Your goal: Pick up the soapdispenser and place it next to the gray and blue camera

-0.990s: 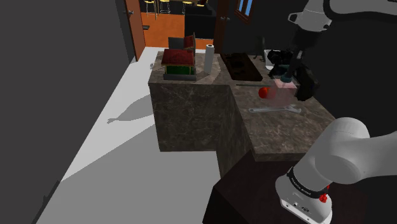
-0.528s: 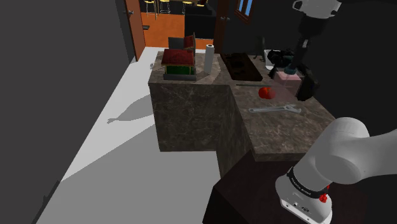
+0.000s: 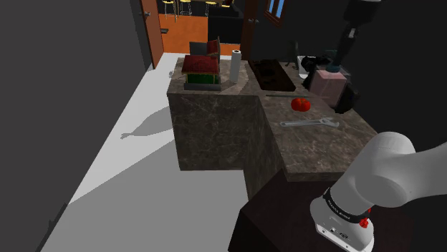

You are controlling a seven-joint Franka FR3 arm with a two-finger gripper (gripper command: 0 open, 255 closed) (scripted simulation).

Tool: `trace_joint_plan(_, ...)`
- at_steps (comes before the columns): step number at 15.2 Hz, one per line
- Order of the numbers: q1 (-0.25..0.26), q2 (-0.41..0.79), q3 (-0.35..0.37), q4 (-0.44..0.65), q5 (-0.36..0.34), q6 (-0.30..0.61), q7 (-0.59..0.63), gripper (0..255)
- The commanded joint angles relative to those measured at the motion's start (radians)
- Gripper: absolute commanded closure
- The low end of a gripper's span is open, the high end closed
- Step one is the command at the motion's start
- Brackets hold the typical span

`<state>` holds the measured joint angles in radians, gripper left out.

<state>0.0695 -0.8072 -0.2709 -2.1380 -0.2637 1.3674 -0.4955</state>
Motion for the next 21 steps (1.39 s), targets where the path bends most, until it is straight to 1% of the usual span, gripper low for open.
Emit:
trace_joint_plan(1, 0.002, 0.015, 0.002, 0.036, 0.003, -0.022, -0.004, 255)
trace_joint_plan(9, 0.01, 0.074, 0.01, 0.185, 0.014, -0.11, -0.02, 255)
trace_joint_plan(15, -0.009, 0.061, -0.115, 0.215, -0.075, -0.117, -0.168, 255)
trace_joint_plan(21, -0.013, 0.083, -0.252, 0.283, -0.155, -0.112, -0.321, 255)
